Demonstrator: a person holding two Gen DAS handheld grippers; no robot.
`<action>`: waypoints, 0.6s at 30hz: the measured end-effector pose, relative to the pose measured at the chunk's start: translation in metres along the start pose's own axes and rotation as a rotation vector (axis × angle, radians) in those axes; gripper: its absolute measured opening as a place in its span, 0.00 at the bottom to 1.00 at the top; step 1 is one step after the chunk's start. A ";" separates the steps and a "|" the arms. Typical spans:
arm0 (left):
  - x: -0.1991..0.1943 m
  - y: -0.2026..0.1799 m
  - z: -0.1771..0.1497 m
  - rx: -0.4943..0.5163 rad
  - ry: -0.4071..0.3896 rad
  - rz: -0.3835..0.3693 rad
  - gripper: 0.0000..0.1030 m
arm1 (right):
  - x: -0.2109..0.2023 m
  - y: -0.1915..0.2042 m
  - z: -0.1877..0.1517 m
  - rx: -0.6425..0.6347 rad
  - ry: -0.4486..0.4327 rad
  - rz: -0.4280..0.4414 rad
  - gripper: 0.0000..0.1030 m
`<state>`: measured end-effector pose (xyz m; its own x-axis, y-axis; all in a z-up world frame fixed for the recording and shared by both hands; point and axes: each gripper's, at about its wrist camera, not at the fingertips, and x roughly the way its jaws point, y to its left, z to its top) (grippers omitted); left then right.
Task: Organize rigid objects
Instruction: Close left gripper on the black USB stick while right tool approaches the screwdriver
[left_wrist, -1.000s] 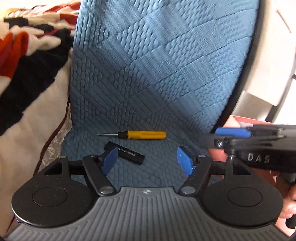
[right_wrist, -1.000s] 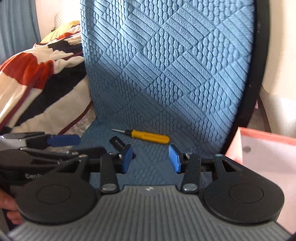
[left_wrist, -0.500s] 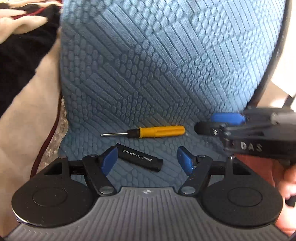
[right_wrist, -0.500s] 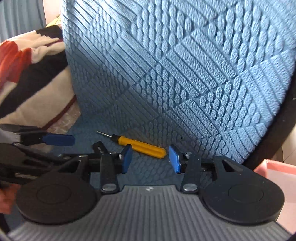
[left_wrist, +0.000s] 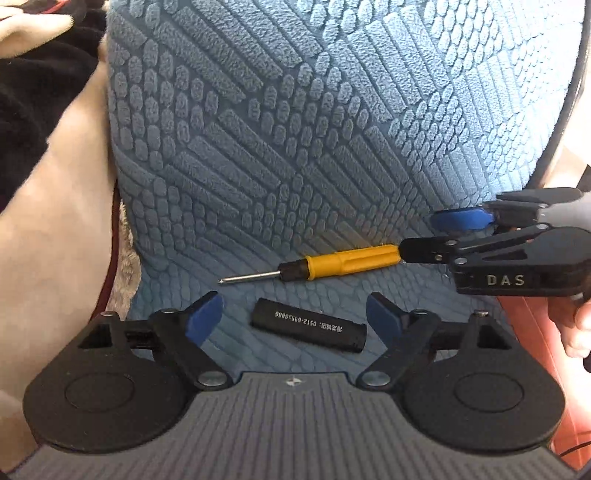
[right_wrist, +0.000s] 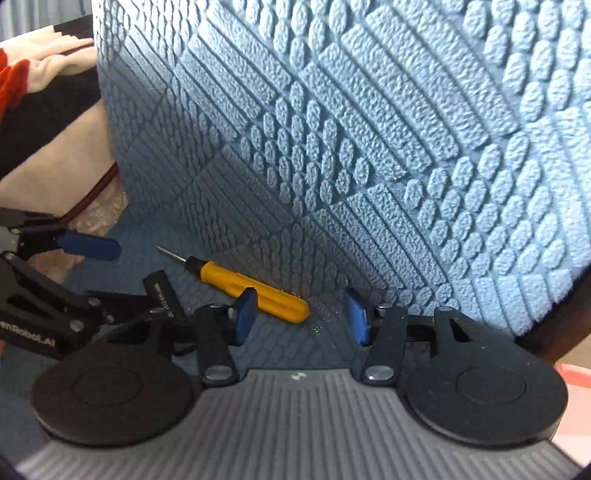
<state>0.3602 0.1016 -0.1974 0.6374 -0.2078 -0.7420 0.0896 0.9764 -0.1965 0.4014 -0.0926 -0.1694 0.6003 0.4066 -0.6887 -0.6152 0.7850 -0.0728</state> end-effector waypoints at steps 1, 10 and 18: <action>0.002 0.000 0.000 0.008 0.002 -0.011 0.86 | 0.002 0.001 0.001 -0.004 0.000 0.008 0.52; 0.019 0.000 -0.008 0.141 0.025 -0.050 0.86 | 0.042 0.013 0.010 -0.063 0.067 0.084 0.52; 0.029 -0.016 -0.015 0.230 0.026 -0.071 0.86 | 0.068 0.021 0.012 -0.131 0.118 0.106 0.51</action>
<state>0.3656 0.0788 -0.2251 0.6040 -0.2749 -0.7480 0.3071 0.9464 -0.0999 0.4356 -0.0426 -0.2090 0.4697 0.4199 -0.7766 -0.7377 0.6699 -0.0839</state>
